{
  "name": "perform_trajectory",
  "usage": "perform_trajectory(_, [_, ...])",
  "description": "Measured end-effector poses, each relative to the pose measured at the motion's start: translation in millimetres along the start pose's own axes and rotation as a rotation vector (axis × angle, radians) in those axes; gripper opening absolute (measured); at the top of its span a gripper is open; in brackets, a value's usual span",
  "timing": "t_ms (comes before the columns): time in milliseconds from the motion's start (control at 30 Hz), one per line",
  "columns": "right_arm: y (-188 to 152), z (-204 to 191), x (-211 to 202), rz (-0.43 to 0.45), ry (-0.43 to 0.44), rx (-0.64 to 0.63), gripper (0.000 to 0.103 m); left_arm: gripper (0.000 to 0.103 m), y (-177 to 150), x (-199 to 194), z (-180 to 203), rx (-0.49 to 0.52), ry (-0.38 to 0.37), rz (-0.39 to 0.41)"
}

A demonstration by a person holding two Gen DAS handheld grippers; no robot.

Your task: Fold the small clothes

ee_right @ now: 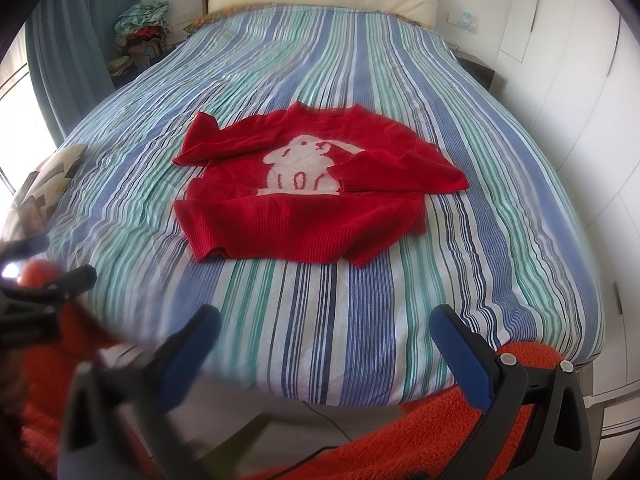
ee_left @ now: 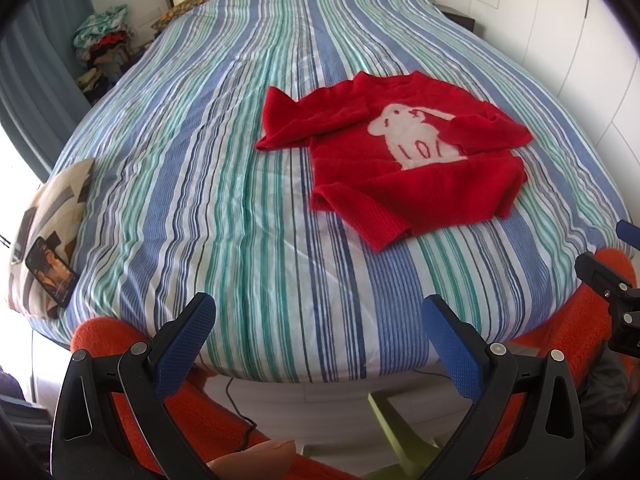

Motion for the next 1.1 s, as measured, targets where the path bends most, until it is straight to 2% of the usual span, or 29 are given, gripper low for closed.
perform_trajectory(567, [-2.3,5.4,2.3,-0.003,0.0,0.017,0.103,0.103,-0.9,2.9,-9.4,-0.018,0.004,-0.01])
perform_trajectory(1100, [-3.8,8.3,7.8,-0.016,0.005,0.024,0.103,0.103,-2.5,18.2,-18.5,-0.038,0.031,-0.055])
Point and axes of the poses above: each gripper's, at about its wrist camera, not at the fingertips, and x roughly the way its jaws point, z to its right, y to its top, the point moved 3 cm from there along x, roughly the way its jaws point, and after that the axes turned 2 degrees about -y, right-handed, at the moved point
